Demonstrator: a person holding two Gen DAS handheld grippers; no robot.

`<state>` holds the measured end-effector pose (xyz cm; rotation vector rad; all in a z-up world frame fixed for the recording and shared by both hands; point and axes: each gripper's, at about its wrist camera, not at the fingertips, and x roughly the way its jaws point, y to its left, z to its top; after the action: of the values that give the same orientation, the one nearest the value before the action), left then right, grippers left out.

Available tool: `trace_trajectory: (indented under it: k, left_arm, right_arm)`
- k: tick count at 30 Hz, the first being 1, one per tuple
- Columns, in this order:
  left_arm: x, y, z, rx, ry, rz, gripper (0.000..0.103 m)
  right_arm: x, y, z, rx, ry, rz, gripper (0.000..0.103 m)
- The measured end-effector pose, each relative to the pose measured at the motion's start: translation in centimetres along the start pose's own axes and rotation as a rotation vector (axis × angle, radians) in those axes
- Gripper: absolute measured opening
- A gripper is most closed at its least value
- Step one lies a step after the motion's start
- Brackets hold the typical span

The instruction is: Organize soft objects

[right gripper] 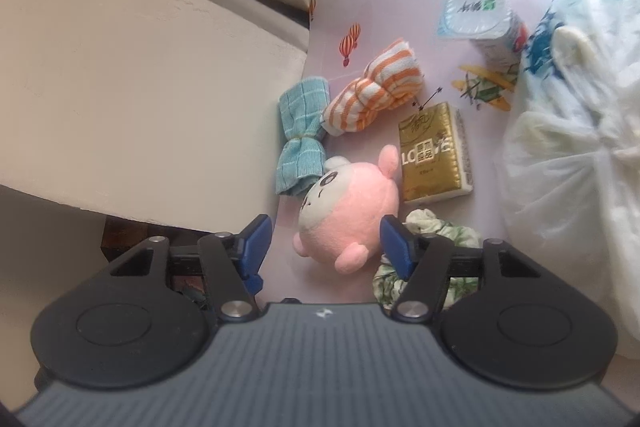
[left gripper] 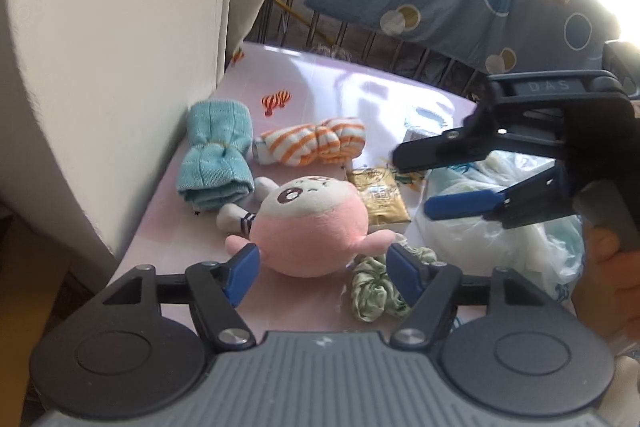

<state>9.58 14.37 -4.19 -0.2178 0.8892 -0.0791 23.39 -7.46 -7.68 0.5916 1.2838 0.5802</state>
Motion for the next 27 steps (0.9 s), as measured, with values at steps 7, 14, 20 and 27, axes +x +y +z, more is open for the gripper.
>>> trace_trajectory:
  k: [7,14,20,27]
  left_arm:
    - [4.2,0.4,1.6,0.009,0.045,-0.004,0.081]
    - [6.9,0.4,2.2,0.003,0.08,0.046,0.081]
    - [6.4,0.4,2.1,-0.017,0.071,0.053,0.078]
    - [2.9,-0.7,2.6,-0.016,0.013,0.048,0.077]
  right_arm:
    - [5.5,0.0,2.0,0.011,0.064,-0.058,0.067]
    - [8.0,-0.8,2.6,0.037,0.111,-0.094,0.071]
    - [8.4,-1.0,2.4,0.052,0.106,-0.061,0.07]
    - [5.2,1.1,1.4,0.004,0.072,-0.036,0.07]
